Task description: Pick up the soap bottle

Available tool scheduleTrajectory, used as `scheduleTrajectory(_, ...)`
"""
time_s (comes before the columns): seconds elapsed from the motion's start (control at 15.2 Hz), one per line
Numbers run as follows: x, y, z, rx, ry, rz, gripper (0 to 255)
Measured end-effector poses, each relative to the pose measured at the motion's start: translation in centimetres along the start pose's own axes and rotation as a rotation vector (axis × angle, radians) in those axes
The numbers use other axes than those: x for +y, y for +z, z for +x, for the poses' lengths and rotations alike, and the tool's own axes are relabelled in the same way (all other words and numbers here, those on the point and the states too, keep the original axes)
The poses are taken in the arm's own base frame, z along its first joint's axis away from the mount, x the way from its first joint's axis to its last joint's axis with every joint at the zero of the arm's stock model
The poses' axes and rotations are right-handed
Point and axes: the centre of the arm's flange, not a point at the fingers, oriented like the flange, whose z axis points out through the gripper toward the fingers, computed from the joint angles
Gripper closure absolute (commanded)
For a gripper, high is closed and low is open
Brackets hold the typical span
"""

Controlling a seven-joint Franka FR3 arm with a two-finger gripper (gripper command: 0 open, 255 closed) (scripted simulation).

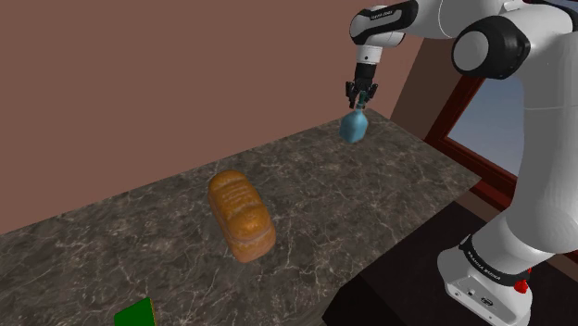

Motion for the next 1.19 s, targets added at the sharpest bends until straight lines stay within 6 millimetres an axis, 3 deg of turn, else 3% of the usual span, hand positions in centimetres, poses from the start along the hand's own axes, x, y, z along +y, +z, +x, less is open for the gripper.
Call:
scheduleTrajectory(0.33, -0.1, -1.0, -0.3, -0.003, 0.000, 0.000, 255)
scheduleTrajectory(1.19, -1.1, -7.2, -2.2, -0.003, 0.000, 0.000, 255)
